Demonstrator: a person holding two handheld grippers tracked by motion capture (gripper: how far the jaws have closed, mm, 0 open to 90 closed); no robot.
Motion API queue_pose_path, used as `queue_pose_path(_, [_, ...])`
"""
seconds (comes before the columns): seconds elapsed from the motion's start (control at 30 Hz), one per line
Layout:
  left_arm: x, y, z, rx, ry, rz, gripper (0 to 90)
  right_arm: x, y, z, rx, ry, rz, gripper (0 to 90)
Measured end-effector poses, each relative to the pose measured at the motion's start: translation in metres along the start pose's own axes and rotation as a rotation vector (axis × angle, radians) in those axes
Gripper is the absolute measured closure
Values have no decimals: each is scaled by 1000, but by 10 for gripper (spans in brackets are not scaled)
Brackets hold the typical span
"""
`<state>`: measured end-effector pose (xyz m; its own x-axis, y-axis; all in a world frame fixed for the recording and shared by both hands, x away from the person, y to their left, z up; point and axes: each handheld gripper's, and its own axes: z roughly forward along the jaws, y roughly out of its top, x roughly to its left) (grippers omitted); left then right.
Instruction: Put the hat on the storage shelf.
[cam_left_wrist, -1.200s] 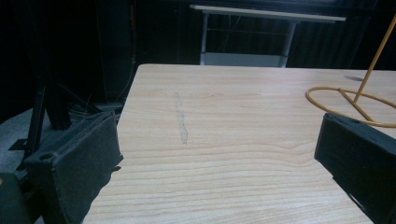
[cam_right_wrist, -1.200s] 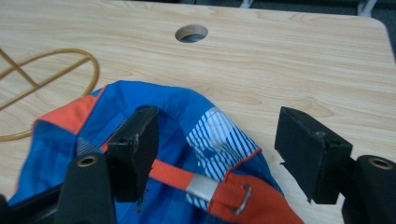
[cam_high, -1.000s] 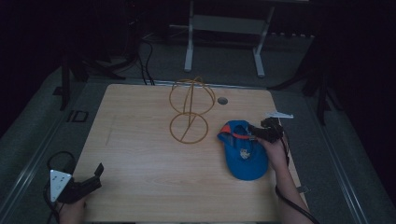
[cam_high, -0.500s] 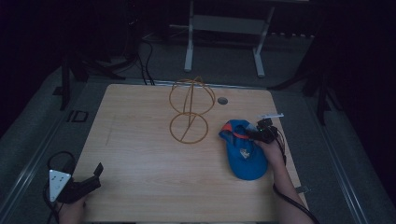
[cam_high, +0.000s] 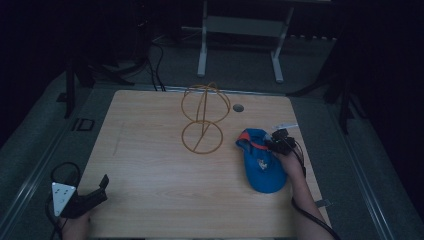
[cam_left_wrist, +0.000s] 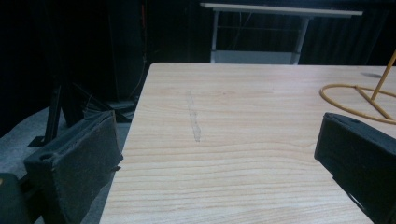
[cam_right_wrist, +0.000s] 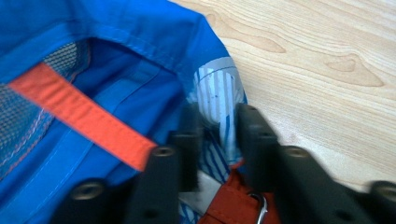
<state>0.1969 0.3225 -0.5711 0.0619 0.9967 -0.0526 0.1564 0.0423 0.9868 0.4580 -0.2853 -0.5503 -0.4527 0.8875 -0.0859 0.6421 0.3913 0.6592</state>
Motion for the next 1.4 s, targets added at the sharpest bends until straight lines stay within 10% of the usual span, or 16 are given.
queue_pose_path(0.47, [-2, 1, -1, 20, 11, 12, 6, 1, 0, -22, -62, -14, 11, 868])
queue_pose_path(0.67, [-3, 2, 2, 63, -16, -20, 6, 3, 6, -58, -173, -3, 5, 869])
queue_pose_path(1.2, [-33, 16, 3, 119, -92, 60, 5, 16, 28, -139, -375, 10, -55, 870])
queue_pose_path(1.4, [-48, 27, 4, 152, -179, 64, 5, 21, 33, -168, -434, 31, -82, 870])
